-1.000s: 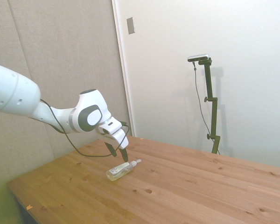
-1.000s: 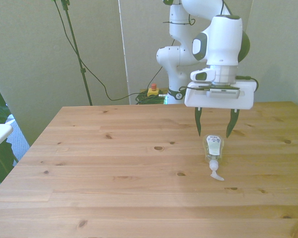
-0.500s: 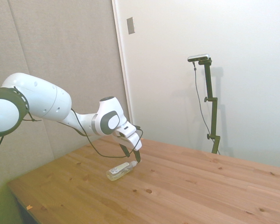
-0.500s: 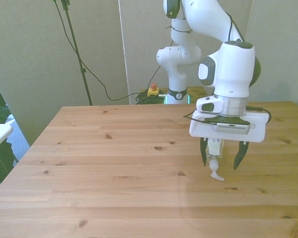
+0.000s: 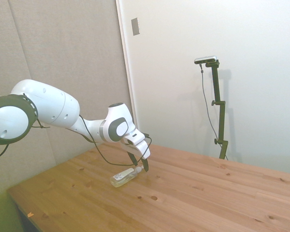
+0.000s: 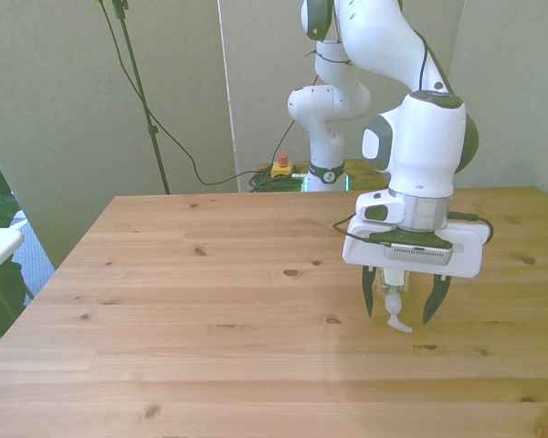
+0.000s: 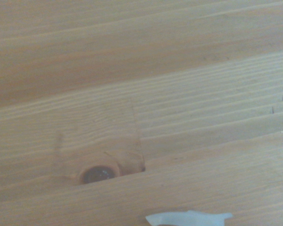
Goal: Stand the sanitizer
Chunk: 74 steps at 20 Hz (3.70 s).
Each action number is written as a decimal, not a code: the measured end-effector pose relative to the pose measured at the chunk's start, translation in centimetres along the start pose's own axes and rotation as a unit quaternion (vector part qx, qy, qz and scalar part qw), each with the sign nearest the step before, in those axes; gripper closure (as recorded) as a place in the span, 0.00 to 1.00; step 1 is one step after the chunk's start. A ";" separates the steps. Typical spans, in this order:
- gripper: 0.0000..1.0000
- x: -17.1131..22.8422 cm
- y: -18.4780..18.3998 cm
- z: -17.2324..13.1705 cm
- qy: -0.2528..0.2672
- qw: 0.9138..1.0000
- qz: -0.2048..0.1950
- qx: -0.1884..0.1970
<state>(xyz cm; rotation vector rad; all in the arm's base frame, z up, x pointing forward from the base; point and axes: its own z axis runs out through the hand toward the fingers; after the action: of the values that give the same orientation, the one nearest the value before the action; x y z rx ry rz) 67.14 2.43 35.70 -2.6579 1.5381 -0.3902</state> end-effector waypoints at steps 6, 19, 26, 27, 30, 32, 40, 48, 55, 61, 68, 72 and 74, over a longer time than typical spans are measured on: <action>1.00 0.3 0.3 0.4 -0.010 1.000 0.008 -0.004; 1.00 1.6 1.1 0.6 -0.020 1.000 0.015 -0.003; 1.00 1.8 1.3 0.8 -0.022 1.000 0.018 -0.003; 1.00 1.9 1.4 0.8 -0.022 1.000 0.018 -0.003; 1.00 2.0 1.4 0.8 -0.023 1.000 0.020 -0.003; 1.00 2.0 1.4 0.8 -0.027 0.999 0.024 -0.001; 1.00 2.3 1.1 0.6 -0.029 0.998 0.049 -0.006; 1.00 2.4 -0.1 -4.1 0.097 0.985 0.096 0.108; 1.00 3.9 1.3 -9.1 0.219 0.948 0.150 0.175; 1.00 2.7 1.1 -8.2 0.274 0.925 0.174 0.199; 0.00 1.0 0.7 -7.8 0.288 0.917 0.173 0.215; 0.00 0.5 0.5 -7.9 0.288 0.918 0.170 0.213; 0.00 0.1 0.3 -7.9 0.287 0.920 0.166 0.209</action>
<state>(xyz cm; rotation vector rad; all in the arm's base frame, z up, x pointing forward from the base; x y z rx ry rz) 65.03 2.93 43.35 -1.9935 1.7355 -1.3847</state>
